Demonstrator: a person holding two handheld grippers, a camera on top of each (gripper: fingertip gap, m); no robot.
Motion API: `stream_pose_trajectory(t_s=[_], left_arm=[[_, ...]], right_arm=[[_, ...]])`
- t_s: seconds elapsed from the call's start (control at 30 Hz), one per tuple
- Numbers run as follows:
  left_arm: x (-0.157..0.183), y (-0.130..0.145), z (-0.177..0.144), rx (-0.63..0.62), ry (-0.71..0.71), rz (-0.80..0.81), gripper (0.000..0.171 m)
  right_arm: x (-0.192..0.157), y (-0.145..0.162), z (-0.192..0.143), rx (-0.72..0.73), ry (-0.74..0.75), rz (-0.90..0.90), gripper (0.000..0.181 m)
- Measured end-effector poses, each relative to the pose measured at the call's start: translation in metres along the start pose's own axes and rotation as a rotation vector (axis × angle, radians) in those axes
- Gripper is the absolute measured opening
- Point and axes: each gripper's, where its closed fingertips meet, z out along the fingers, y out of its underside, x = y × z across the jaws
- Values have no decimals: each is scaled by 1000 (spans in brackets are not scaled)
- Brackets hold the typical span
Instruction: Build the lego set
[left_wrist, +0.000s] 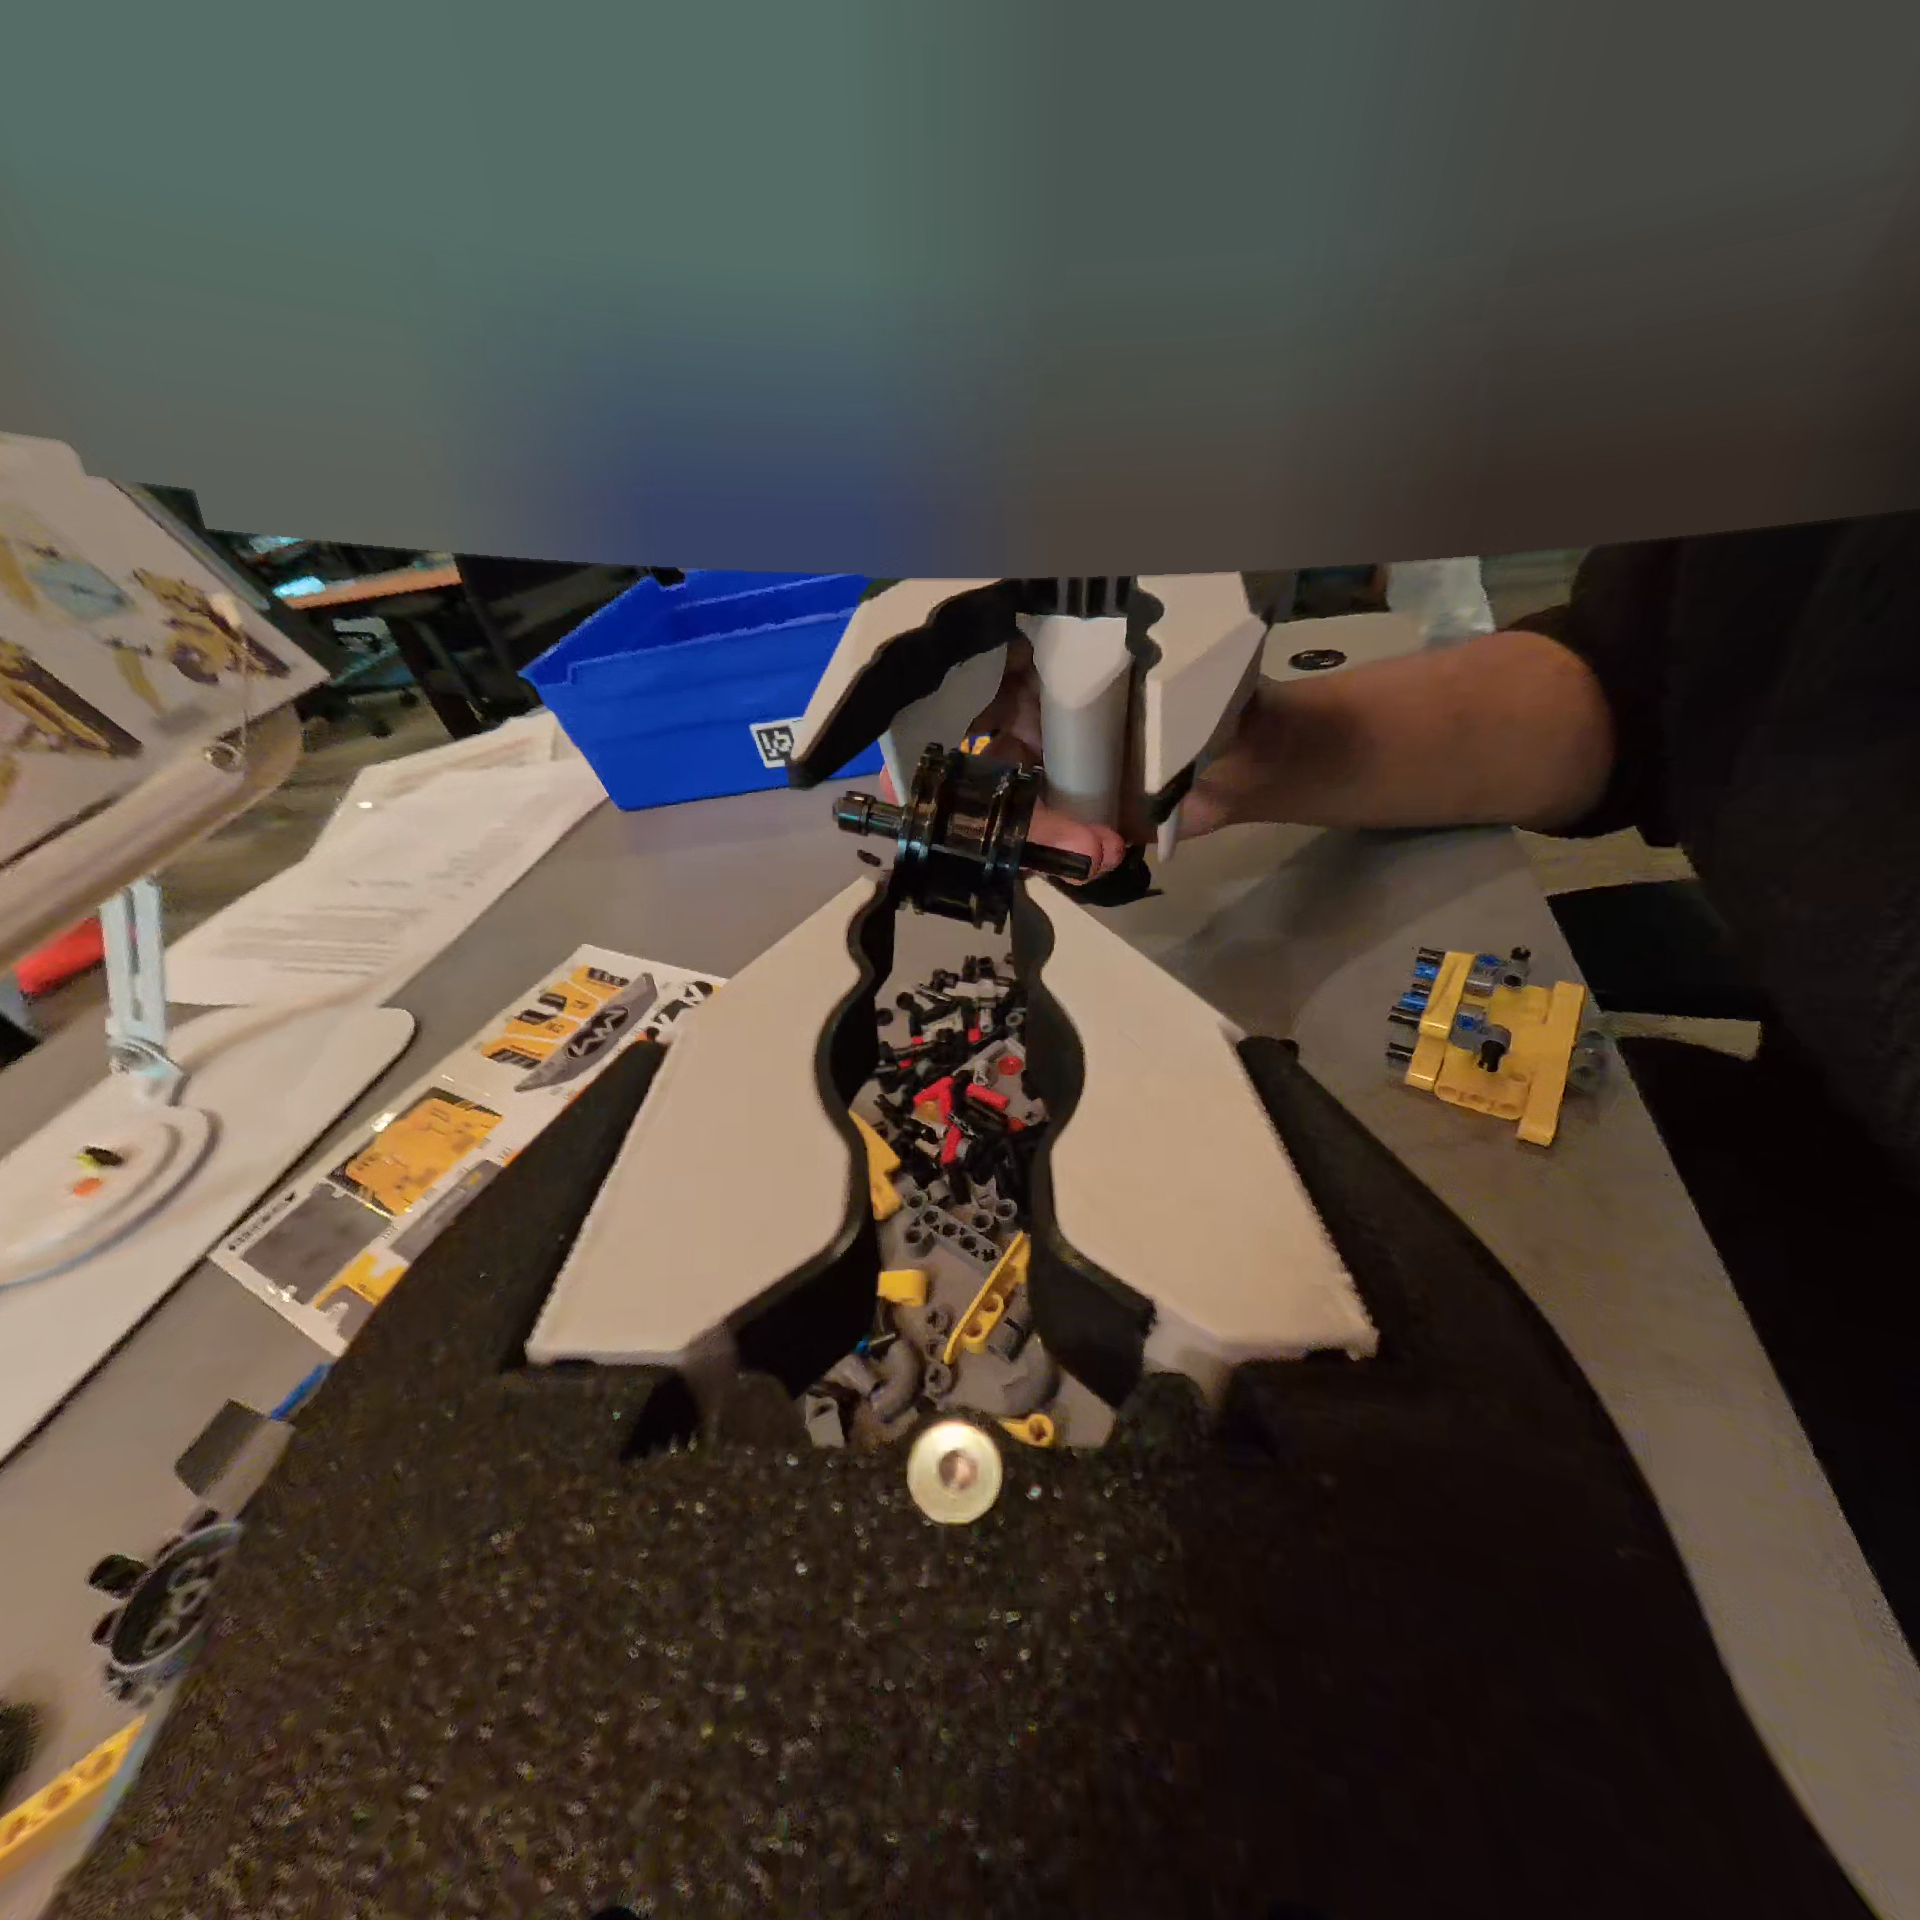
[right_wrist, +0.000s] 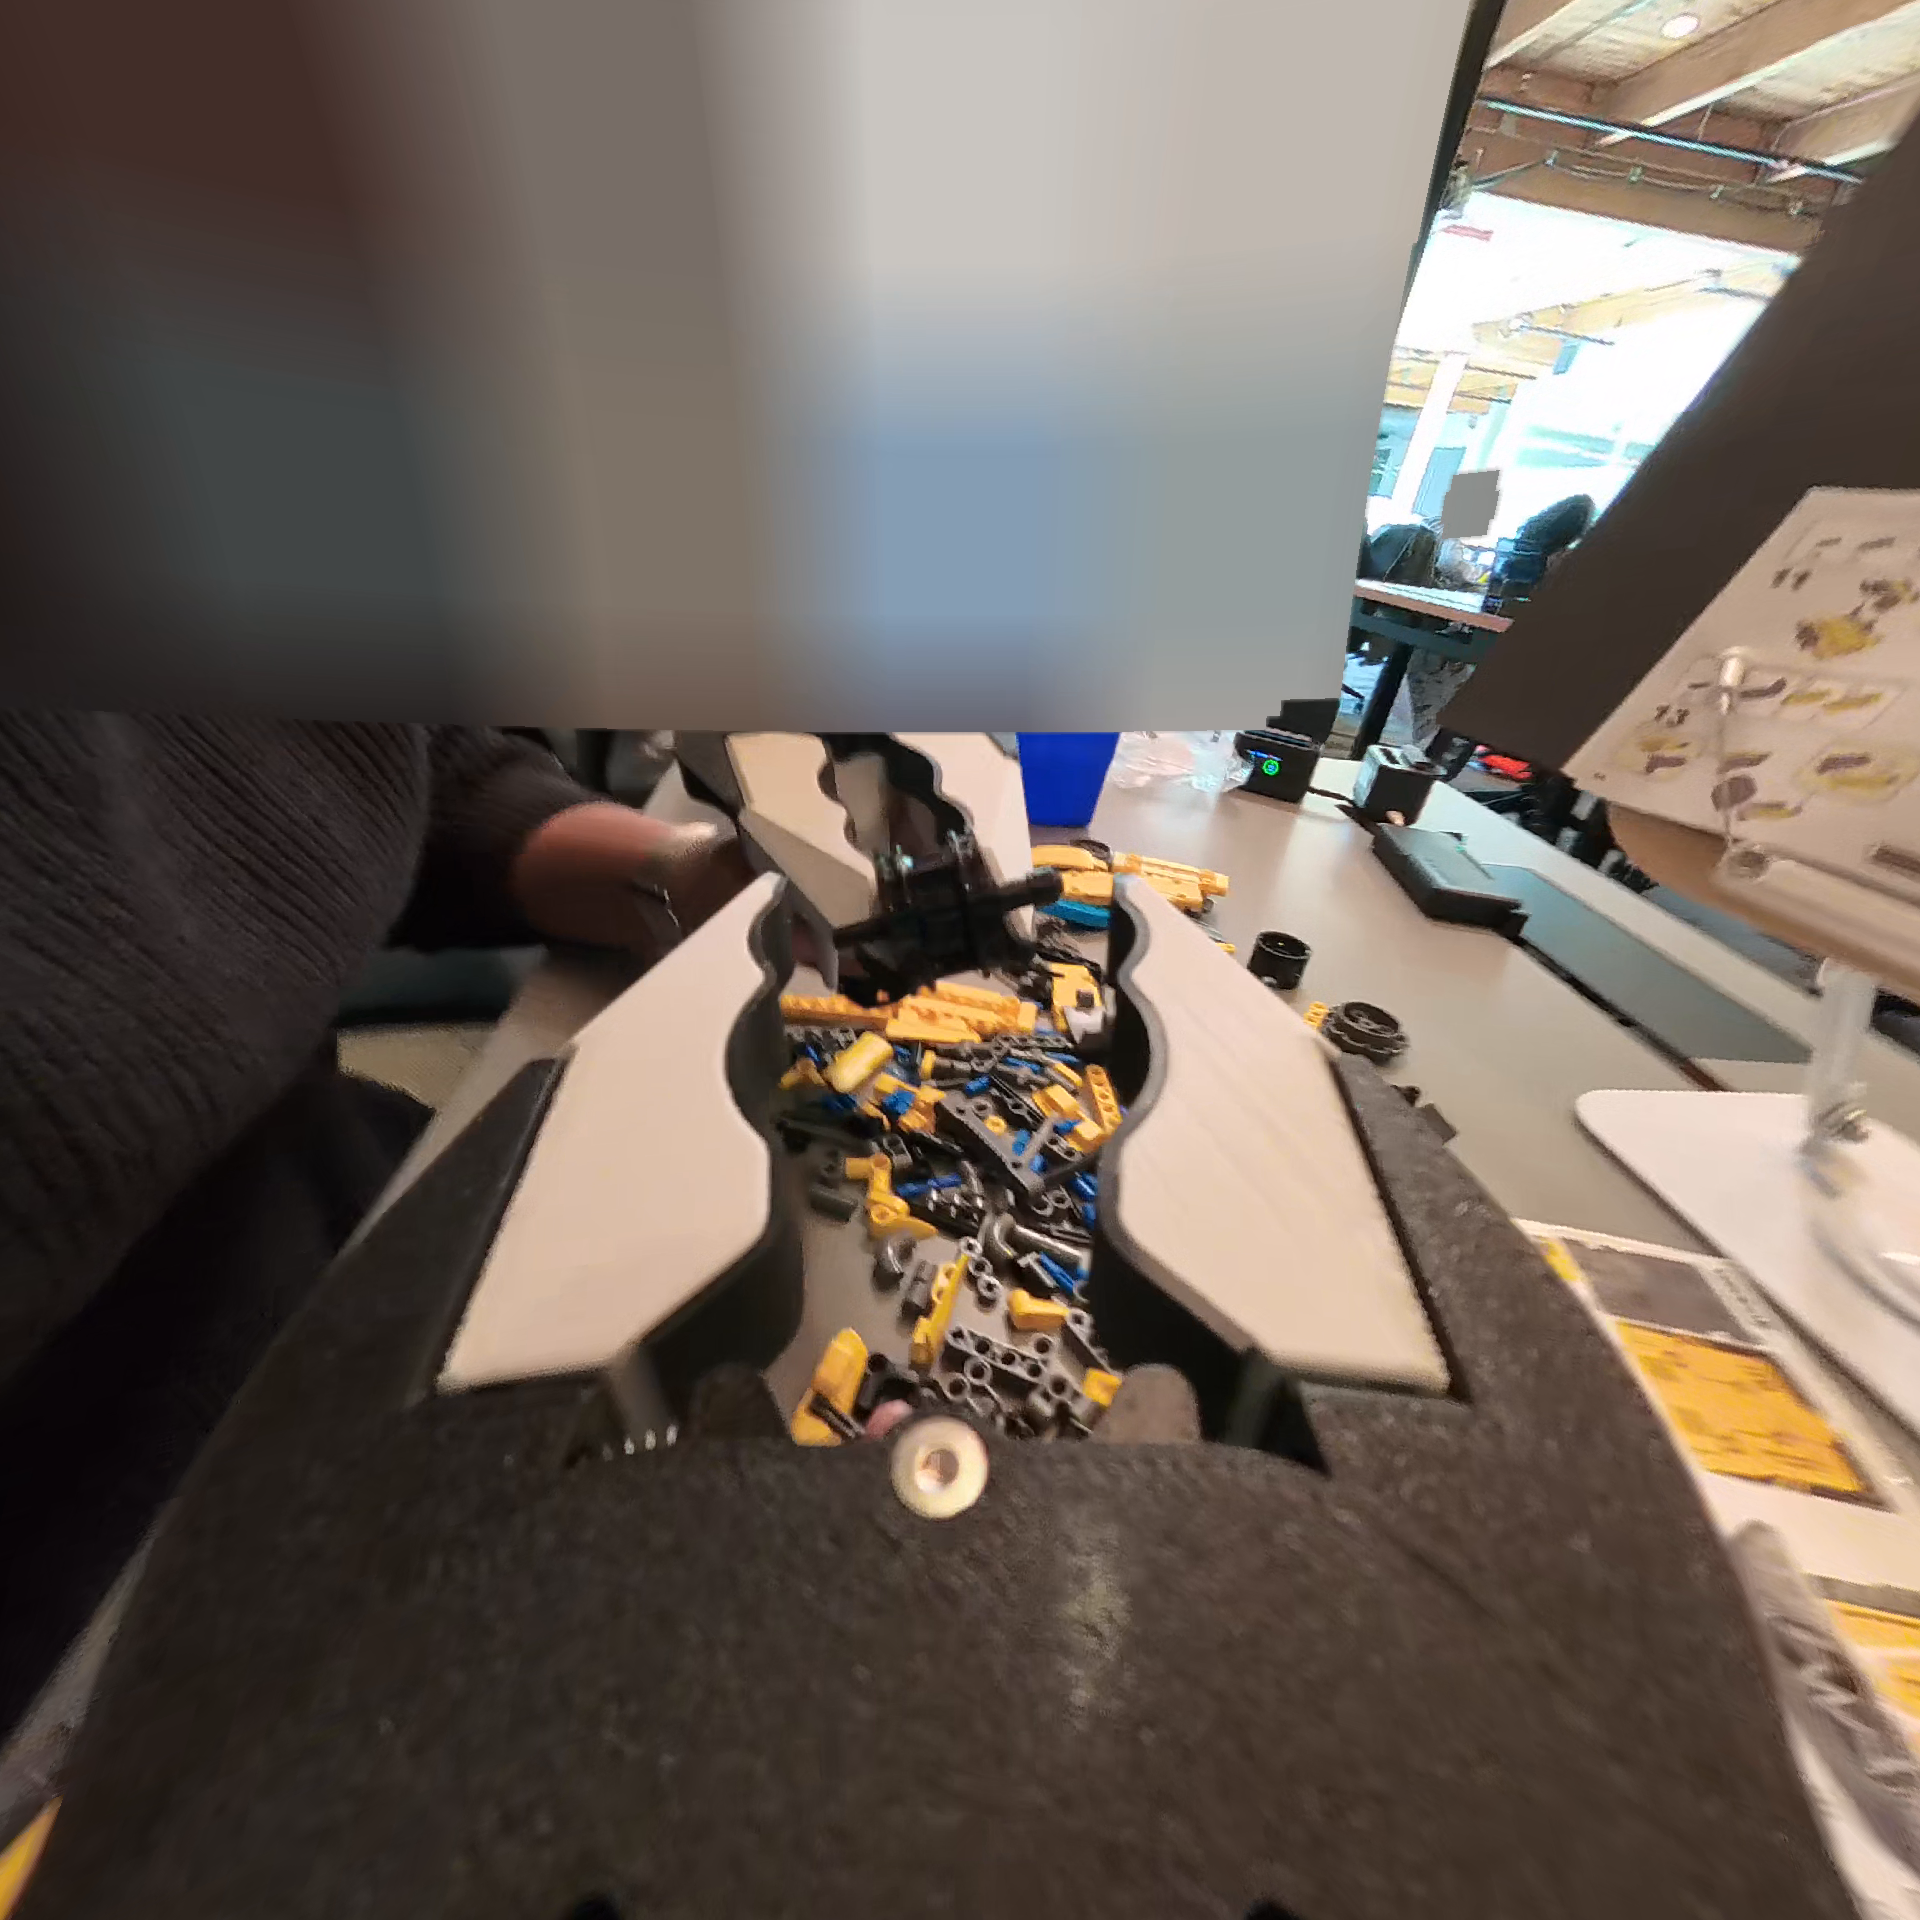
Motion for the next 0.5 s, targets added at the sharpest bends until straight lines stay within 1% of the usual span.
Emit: stream_pose_trajectory(t_s=[0.1,0.23,0.4,0.5], left_arm=[[2,-3,-1,7,-5,29,20],[3,-5,-3,20,0,39,20],[4,-5,-3,14,-23,103,21],[6,-5,-3,16,-18,115,21]], right_arm=[[-8,0,0,-14,-31,-54,50],[-15,1,0,-29,-47,-138,47],[-15,2,1,-54,1,-236,44],[-13,0,1,-51,40,-275,44]])
